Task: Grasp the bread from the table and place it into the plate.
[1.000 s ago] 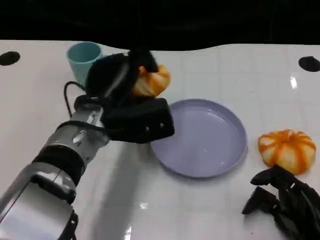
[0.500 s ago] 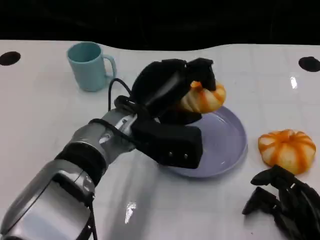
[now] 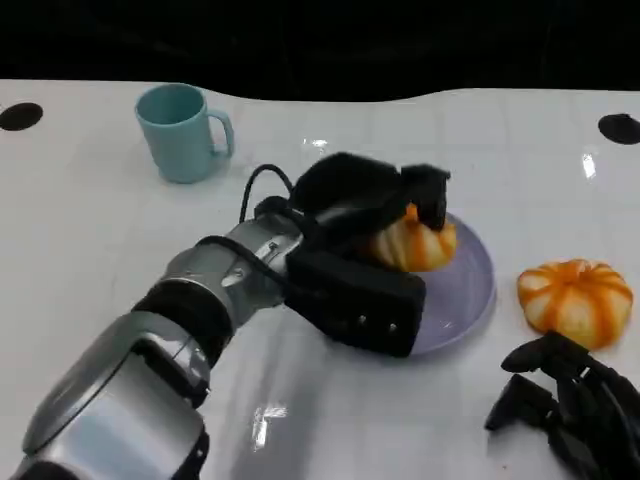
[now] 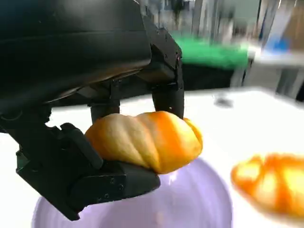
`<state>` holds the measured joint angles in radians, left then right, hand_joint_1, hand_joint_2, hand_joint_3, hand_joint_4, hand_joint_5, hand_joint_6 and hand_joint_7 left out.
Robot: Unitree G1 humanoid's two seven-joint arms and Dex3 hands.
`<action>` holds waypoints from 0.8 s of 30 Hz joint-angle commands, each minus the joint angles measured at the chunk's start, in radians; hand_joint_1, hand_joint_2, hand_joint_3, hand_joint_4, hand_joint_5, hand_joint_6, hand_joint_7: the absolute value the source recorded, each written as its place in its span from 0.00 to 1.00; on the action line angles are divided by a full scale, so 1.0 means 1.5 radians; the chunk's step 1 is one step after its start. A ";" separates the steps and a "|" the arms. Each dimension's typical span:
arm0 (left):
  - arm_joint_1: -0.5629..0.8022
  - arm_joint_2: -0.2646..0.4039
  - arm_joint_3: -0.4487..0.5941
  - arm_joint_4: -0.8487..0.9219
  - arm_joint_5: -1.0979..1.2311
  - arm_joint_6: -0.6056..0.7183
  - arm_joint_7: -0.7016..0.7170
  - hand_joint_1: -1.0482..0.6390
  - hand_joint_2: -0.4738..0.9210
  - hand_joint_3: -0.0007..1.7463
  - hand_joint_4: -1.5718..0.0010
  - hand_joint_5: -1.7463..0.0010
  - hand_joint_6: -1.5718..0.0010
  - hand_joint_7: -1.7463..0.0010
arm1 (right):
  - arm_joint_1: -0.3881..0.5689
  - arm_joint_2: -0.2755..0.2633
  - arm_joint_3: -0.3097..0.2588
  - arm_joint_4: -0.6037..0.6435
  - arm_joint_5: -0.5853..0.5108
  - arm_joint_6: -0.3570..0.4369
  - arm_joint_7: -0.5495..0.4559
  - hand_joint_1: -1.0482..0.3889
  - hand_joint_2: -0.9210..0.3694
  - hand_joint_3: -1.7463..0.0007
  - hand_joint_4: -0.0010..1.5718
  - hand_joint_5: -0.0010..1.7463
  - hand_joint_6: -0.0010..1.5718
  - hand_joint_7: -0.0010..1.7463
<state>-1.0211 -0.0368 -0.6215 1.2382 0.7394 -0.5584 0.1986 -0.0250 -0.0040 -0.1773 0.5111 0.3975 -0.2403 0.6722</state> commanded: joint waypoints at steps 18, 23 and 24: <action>-0.048 0.028 0.019 -0.009 -0.029 0.067 -0.202 0.01 1.00 0.50 1.00 0.90 0.97 0.94 | 0.008 -0.002 -0.005 -0.008 0.002 -0.001 -0.007 0.36 0.00 0.86 0.40 0.88 0.36 0.73; -0.047 0.029 0.019 -0.013 -0.030 0.070 -0.206 0.00 1.00 0.51 1.00 0.91 0.97 0.94 | 0.008 -0.002 -0.005 -0.008 0.002 0.000 -0.007 0.36 0.00 0.86 0.41 0.88 0.36 0.72; -0.047 0.029 0.019 -0.014 -0.030 0.070 -0.206 0.00 1.00 0.51 1.00 0.91 0.97 0.94 | 0.008 -0.002 -0.005 -0.008 0.002 0.000 -0.007 0.36 0.00 0.86 0.41 0.88 0.36 0.72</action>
<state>-1.0758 -0.0043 -0.5931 1.2274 0.6994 -0.4565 -0.0960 -0.0207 0.0002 -0.1794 0.5078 0.3904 -0.2493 0.6656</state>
